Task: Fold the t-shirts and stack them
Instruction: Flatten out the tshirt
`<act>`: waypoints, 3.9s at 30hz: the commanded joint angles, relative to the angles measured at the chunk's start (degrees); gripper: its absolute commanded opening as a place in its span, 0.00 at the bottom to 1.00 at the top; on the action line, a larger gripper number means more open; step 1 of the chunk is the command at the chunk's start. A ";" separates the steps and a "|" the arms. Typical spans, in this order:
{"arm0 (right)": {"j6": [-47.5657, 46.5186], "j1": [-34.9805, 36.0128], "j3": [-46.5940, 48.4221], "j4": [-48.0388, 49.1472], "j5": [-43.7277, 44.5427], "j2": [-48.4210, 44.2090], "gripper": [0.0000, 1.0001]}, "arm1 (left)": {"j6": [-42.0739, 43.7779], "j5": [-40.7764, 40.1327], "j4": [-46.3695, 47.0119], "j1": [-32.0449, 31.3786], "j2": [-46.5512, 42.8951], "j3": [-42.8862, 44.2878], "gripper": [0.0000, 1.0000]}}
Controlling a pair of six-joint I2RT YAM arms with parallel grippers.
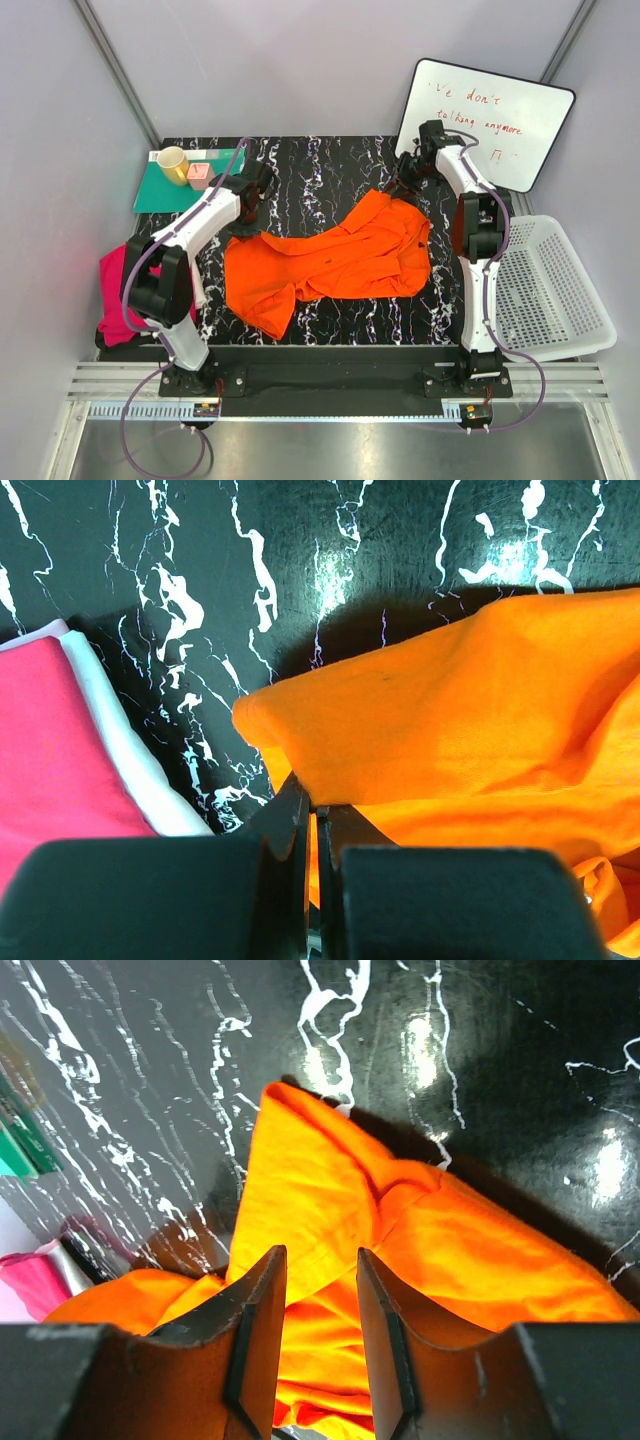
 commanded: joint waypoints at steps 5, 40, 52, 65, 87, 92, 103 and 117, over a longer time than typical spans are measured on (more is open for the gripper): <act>0.02 0.53 1.65 -0.17 -1.44 -1.43 0.41 | 0.58 -0.19 0.89 0.41 0.60 -0.08 0.00; -1.56 1.14 0.86 -0.26 3.22 2.88 0.40 | 0.84 0.07 0.72 0.41 0.34 0.10 0.00; -1.30 1.58 2.09 -0.26 3.31 0.42 0.39 | 0.75 0.69 0.71 0.41 0.60 -0.16 0.00; -0.68 1.67 4.81 -1.75 3.57 -0.20 0.37 | 0.75 1.22 0.89 0.41 0.77 -0.25 0.00; -0.42 2.20 7.71 -4.12 3.39 2.62 0.00 | 1.02 0.51 0.54 0.41 0.43 0.45 0.00; -1.21 2.28 9.82 -6.49 6.46 -3.00 0.00 | 0.58 -1.68 -1.39 0.41 -1.51 4.39 0.00; -7.62 1.23 20.10 -16.07 15.52 -9.78 0.00 | 0.22 -3.71 -4.65 2.34 -0.63 15.38 0.00; -10.09 -1.06 26.44 -19.77 16.59 -16.98 0.00 | 0.14 -1.43 -6.93 8.76 -4.31 29.10 0.00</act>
